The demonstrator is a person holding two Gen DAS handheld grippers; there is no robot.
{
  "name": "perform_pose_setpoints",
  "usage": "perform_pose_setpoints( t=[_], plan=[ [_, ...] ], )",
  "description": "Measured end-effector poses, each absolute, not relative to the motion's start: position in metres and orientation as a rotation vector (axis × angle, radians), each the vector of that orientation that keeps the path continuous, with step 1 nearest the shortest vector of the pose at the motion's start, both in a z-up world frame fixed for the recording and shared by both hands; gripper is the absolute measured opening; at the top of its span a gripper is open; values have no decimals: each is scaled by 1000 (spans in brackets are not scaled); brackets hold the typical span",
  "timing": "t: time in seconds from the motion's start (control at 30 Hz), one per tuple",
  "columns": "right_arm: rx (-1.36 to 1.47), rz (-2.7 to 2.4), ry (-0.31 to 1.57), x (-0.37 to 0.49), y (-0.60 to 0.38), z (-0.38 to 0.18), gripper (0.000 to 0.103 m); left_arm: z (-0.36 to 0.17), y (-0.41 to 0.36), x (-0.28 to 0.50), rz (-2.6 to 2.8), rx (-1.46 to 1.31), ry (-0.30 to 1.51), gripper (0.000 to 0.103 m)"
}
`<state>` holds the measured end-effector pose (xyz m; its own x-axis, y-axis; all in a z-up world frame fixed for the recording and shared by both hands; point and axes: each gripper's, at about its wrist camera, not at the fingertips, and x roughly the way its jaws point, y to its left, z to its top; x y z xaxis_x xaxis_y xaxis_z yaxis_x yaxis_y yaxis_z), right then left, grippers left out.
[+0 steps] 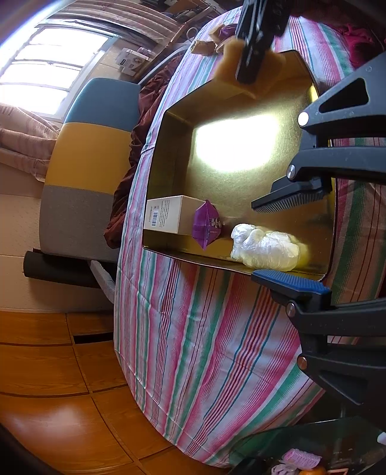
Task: Organize objects
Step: 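Place the yellow sponge into the tray and open the right tool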
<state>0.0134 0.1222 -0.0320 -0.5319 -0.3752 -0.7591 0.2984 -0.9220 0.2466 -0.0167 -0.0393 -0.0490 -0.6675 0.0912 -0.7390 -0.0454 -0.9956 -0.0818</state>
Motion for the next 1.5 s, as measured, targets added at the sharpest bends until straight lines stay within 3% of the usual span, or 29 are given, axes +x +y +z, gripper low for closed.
perform_pose_setpoints(
  t=[0.33, 0.7, 0.87, 1.0, 1.17, 1.5],
  plan=[
    [1293, -2326, -101, -10, 59, -52, 53, -50, -51, -17, 2825, -1265, -131, 40],
    [1260, -2173, -173, -7, 26, -60, 80, -53, -80, -21, 2886, -1290, -236, 40],
    [1240, -2223, -156, 1, 35, -53, 80, -48, -74, -19, 2880, -1258, -197, 40],
    [1211, -2278, -147, 7, 50, -42, 93, -45, -65, -17, 2866, -1237, -155, 40],
    [1187, -2363, -149, 10, 77, -33, 100, -40, -52, -13, 2848, -1208, -106, 40],
    [1213, -2505, -181, 12, 140, -29, 101, -35, -25, -9, 2792, -1190, -31, 40]
  ],
)
